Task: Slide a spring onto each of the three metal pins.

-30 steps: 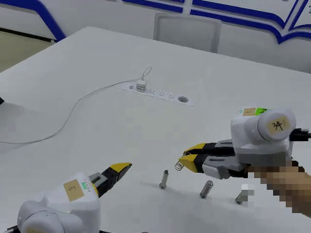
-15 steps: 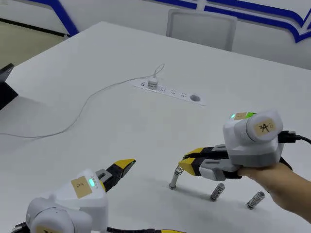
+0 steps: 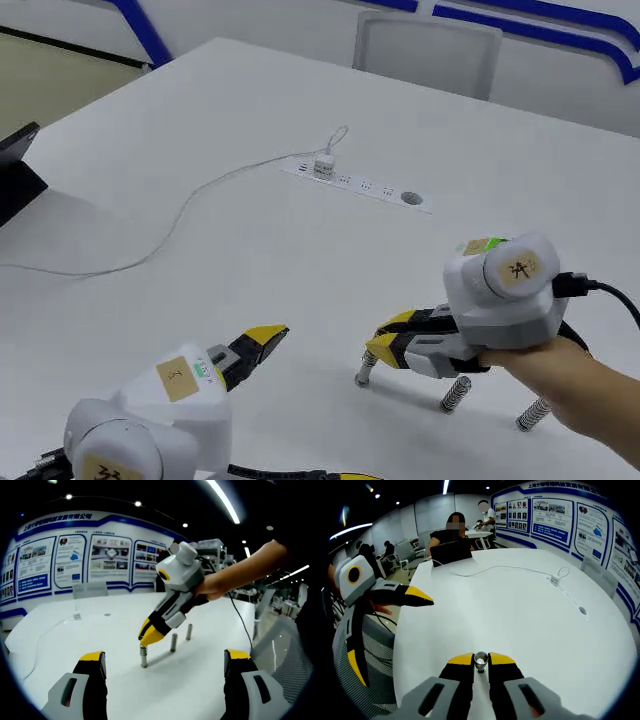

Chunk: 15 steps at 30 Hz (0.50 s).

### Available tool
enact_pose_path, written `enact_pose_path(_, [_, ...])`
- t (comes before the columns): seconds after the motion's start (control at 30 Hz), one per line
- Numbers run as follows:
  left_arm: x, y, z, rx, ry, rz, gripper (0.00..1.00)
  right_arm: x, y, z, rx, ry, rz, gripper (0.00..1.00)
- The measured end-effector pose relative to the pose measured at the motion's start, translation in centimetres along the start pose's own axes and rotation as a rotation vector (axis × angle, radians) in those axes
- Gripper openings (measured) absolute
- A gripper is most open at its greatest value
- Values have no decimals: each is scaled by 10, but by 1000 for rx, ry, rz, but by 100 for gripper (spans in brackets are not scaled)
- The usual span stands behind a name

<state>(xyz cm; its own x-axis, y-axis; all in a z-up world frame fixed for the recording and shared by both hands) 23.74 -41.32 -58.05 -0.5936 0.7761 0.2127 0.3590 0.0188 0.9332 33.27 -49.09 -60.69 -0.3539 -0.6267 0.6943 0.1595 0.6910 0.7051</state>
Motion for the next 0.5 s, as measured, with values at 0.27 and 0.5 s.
enact_pose_path(0.27, [1,1,1,17,0,-5,100,-9,-7,3,22,8,38,11])
enact_pose_path(0.5, [1,-1,-1,14,-4,3,100,-16,-12,5,33,10,61,11])
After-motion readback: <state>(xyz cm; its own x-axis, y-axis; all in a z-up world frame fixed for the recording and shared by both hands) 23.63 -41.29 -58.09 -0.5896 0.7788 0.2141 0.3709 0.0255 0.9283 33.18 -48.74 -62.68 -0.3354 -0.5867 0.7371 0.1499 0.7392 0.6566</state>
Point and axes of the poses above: the centre of the closed fingertips' face, and the gripper's own axes: x roughly backward along the fingers, z roughly to its left, y roughly out of its top, the point moved 4 cm from there along x, roughly backward along the fingers, and after that the axes turned 12 degrees about x, right-handed, at the moved point
